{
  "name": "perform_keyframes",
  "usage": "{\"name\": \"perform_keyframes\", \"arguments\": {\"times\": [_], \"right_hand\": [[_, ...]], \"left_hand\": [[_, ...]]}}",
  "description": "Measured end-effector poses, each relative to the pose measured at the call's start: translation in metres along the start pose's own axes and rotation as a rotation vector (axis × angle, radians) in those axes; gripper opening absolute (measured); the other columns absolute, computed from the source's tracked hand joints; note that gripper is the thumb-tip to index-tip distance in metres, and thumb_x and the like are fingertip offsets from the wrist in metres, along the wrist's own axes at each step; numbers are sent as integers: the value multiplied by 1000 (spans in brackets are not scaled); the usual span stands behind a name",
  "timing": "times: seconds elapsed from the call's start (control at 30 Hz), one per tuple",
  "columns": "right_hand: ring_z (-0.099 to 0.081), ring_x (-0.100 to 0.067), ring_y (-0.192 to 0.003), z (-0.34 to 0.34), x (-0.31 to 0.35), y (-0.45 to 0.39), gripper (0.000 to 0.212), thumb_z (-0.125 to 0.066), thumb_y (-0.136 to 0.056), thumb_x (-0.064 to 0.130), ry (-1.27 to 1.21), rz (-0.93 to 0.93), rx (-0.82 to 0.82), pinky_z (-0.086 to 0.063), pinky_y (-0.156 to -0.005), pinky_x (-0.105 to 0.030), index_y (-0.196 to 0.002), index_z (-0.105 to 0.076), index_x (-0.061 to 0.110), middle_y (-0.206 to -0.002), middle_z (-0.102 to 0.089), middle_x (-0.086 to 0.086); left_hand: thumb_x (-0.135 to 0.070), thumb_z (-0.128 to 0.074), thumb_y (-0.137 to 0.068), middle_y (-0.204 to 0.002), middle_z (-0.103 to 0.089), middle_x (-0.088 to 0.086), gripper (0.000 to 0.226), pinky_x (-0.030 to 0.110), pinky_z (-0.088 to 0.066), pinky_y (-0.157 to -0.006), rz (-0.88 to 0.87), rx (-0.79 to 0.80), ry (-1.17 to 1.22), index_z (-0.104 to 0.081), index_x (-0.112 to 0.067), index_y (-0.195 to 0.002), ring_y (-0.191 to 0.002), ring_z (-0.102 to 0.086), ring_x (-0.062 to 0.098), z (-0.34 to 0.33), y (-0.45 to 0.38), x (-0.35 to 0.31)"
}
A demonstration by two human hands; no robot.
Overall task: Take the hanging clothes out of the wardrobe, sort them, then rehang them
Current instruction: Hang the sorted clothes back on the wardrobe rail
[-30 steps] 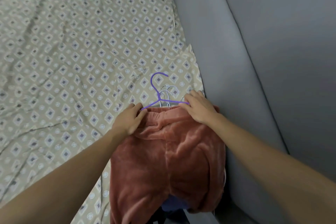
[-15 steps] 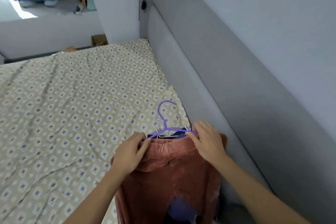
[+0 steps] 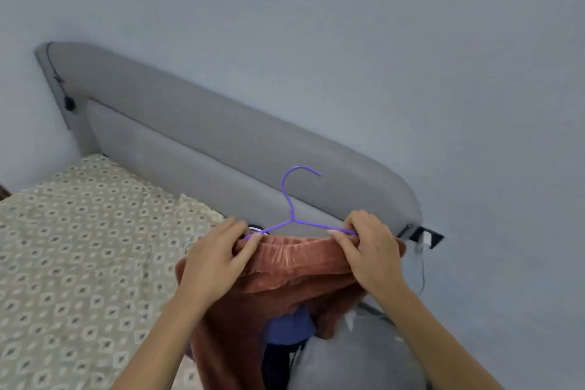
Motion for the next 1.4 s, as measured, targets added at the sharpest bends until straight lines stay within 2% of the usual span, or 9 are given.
{"name": "perform_keyframes", "arguments": {"times": [0.13,0.33,0.47,0.73,0.83,0.97,1.03,1.2,1.4], "right_hand": [[-50,-23,-77,88,-23,63,33,-57,-95,53,39,-166,-163,-47,-71,-46,-82,-44,26,-80,-47,7],[-49,-19,-75,205,-47,186,32,-63,-94,48,133,-377,-358,-46,-68,-42,-81,-48,24,-79,-48,10],[-48,-13,-72,274,-44,296,33,-75,-91,41,236,-560,-462,-35,-61,-28,-79,-48,26,-78,-49,10],[-46,-10,-69,397,-14,501,36,-72,-92,47,377,-749,-590,-26,-59,-16,-77,-49,24,-76,-48,8],[-44,-8,-69,434,-7,562,37,-72,-94,46,453,-800,-606,-26,-59,-19,-77,-47,24,-76,-45,9],[-45,-9,-72,473,-4,625,35,-72,-96,42,487,-846,-631,-40,-64,-28,-78,-47,25,-78,-43,12],[-45,-10,-74,490,-4,651,32,-70,-96,40,503,-882,-644,-42,-68,-32,-79,-48,25,-79,-43,12],[-46,-9,-79,521,3,707,25,-67,-96,40,558,-1026,-670,-38,-75,-32,-81,-50,29,-82,-46,13],[-45,-6,-87,548,2,743,17,-59,-100,47,708,-1113,-656,-31,-83,-32,-87,-53,38,-87,-49,16]], "left_hand": [[-59,-48,-100,-77,-48,-5,37,44,-47,-66,-184,72,60,-46,-29,-79,-73,-55,15,-9,-3,-87],[-61,-46,-99,-84,-53,-8,36,42,-50,-66,-421,183,102,-51,-28,-83,-80,-58,15,-34,33,-218],[-58,-47,-100,-85,-48,-7,35,41,-48,-62,-590,247,96,-47,-27,-84,-76,-59,20,-48,89,-306],[-59,-45,-99,-83,-52,-15,29,37,-45,-58,-824,392,190,-46,-35,-83,-72,-53,8,-50,239,-452],[-60,-44,-99,-82,-54,-14,33,37,-47,-58,-897,453,244,-48,-32,-81,-72,-55,7,-61,283,-497],[-60,-44,-100,-77,-53,-10,39,40,-49,-60,-1031,579,362,-48,-29,-77,-69,-56,7,-83,329,-554],[-61,-45,-99,-76,-53,-10,39,39,-48,-60,-1087,631,412,-48,-29,-76,-69,-55,8,-92,348,-580],[-57,-54,-95,-72,-54,-8,36,39,-47,-61,-1108,753,581,-50,-28,-75,-66,-54,10,-111,390,-636],[-49,-63,-98,-67,-55,-6,37,39,-46,-62,-1104,817,681,-52,-23,-75,-66,-55,12,-124,439,-686]]}}
Point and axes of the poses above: each hand's wrist, its own y-axis away from the middle knuckle, its own z-axis out of the back of the hand, x = y × z, the point moved 4 cm from there along -y, towards the middle knuckle
